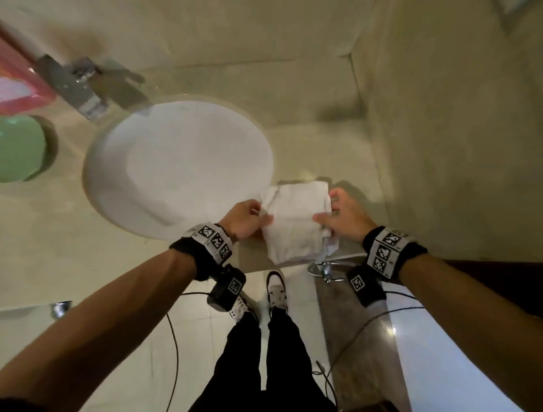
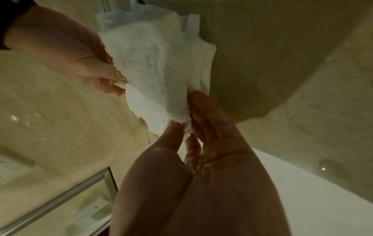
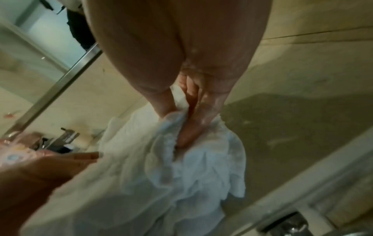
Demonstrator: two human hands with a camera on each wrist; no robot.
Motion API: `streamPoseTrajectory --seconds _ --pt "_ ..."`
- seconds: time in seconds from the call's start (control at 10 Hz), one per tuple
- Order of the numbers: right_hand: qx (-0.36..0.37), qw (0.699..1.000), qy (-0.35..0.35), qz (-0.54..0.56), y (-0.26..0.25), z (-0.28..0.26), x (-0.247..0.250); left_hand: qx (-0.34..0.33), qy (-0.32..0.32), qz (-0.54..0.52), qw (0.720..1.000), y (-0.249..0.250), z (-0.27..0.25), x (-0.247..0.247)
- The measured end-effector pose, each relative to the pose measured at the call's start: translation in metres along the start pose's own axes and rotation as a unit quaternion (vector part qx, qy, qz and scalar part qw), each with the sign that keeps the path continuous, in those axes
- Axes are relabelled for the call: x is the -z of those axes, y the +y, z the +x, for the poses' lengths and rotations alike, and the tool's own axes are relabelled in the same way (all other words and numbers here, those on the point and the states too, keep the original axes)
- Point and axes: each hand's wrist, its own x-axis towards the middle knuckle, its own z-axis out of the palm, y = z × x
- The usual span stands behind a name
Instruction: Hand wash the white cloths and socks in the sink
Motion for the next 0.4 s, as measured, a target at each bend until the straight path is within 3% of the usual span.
streamPoseTrajectory --seconds 0.2,0.3,0.4 --pt "0.035 0.998 0.036 -0.035 0.005 -0.009 0.001 -0.029 -0.033 0.006 0.999 -0.006 -0.007 0.009" --pt "0.03 0.985 0.06 -0.157 -0.015 -0.021 0.004 -0.018 -0.026 0.042 0.999 0.006 -0.017 0.013" --pt "0.024 0.972 0.077 -0.222 -0.028 -0.051 0.025 -0.015 -0.037 0.153 0.987 0.002 -0.052 0.024"
